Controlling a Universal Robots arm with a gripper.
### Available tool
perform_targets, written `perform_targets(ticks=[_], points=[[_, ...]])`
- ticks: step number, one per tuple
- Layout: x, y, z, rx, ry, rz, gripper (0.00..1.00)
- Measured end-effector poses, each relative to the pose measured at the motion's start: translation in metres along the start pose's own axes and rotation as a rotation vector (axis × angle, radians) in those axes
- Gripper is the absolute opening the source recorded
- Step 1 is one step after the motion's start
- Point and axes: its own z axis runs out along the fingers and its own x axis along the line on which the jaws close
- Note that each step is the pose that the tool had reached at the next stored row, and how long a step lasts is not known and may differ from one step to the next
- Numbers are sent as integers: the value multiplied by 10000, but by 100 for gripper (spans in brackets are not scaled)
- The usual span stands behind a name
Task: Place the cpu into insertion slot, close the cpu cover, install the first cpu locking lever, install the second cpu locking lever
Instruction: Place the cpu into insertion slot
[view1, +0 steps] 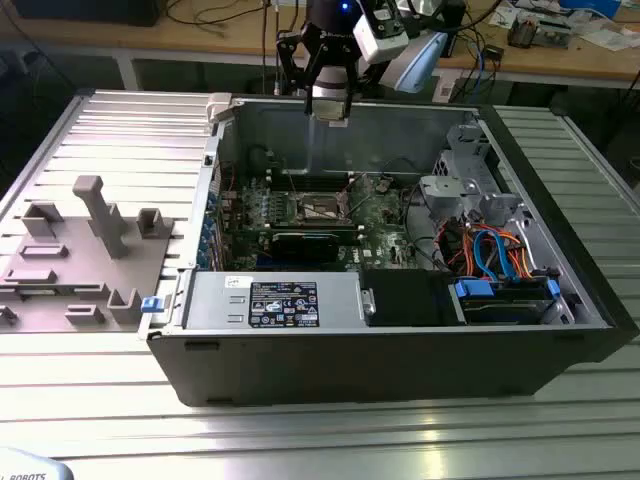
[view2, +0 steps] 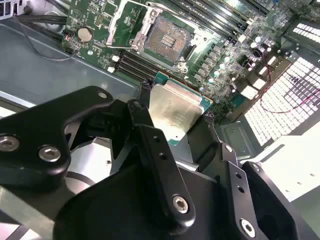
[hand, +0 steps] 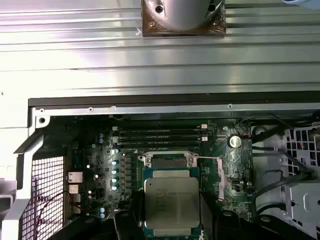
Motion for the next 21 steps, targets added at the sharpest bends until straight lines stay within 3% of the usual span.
perform_targets(ticks=[9, 11, 21], points=[[5, -3, 33, 1, 0, 1, 54], [4, -8, 84, 1, 0, 0, 54], [3, -10, 105, 0, 0, 1, 54]])
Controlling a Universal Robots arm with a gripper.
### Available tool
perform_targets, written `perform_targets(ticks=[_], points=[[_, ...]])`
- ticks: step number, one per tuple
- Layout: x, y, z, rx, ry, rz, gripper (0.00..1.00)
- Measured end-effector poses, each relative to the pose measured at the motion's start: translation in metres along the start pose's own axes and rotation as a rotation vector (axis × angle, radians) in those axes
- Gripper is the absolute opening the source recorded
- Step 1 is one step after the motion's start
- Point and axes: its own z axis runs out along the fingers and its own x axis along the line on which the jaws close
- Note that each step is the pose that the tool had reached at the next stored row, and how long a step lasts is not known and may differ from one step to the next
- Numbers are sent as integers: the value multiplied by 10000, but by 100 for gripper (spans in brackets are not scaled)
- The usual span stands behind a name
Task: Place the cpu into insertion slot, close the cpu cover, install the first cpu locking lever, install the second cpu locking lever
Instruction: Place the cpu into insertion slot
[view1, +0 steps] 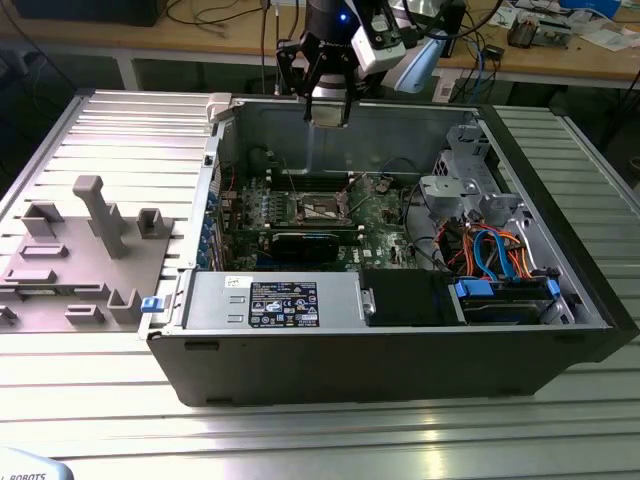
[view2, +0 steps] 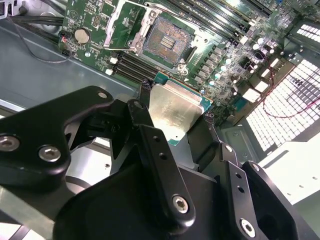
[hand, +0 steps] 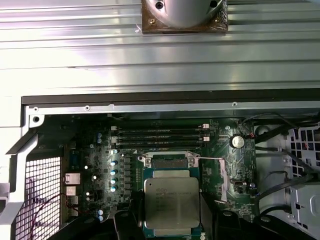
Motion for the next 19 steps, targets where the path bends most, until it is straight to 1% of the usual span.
perform_targets(ticks=[19], points=[[1, -5, 55, 1, 1, 0, 54]])
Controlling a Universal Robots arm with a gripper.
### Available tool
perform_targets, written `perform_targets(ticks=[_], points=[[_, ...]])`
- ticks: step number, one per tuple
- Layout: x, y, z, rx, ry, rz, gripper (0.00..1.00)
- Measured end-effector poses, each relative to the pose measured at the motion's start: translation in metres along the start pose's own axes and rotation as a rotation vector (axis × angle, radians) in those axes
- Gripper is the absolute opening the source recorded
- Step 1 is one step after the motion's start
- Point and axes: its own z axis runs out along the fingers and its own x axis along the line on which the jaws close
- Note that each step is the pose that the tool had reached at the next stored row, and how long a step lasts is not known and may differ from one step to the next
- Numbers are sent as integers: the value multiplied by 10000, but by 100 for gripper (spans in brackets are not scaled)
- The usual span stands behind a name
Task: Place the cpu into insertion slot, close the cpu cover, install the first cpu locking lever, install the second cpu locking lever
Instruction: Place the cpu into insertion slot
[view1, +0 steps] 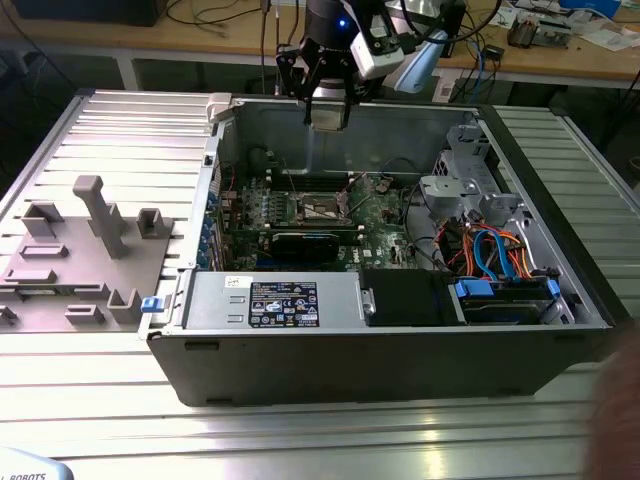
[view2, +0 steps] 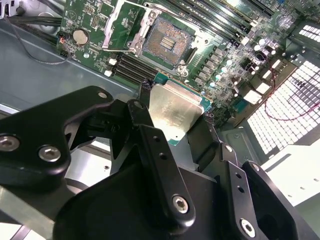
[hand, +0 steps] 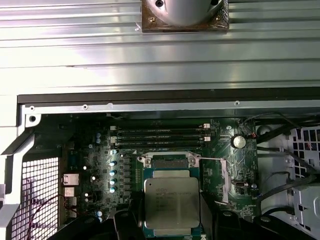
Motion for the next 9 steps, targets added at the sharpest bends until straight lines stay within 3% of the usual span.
perform_targets(ticks=[9], points=[[0, -1, 18, 2, -1, 0, 54]])
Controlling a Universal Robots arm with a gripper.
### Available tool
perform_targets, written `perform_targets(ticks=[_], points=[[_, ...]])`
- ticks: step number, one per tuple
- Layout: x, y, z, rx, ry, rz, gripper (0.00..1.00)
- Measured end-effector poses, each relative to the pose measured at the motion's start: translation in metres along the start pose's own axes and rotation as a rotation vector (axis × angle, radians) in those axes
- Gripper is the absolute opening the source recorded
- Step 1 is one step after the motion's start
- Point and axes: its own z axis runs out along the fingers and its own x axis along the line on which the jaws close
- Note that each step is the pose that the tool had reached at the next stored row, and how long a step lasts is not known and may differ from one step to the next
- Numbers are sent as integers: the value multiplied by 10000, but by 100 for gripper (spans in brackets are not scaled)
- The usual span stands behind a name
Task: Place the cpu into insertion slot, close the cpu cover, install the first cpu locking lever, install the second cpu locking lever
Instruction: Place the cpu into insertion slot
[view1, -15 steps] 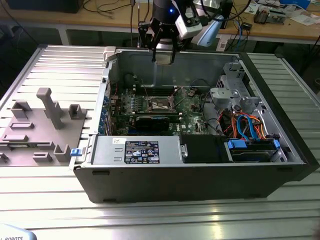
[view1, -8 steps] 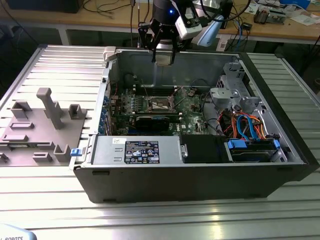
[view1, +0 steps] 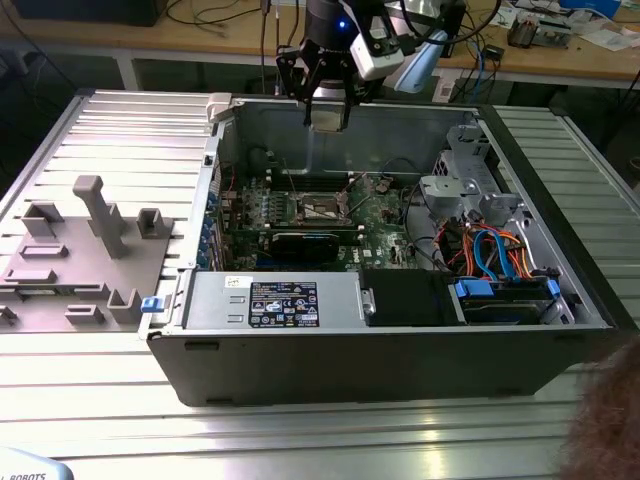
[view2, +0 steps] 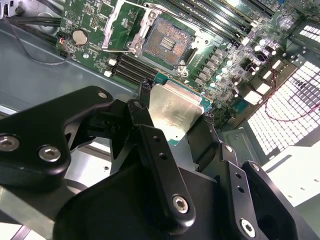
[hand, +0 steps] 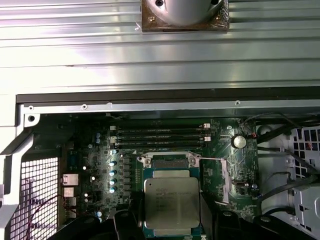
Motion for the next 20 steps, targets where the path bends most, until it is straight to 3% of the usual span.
perform_targets(ticks=[20], points=[[-1, -4, 41, 0, 0, 0, 54]])
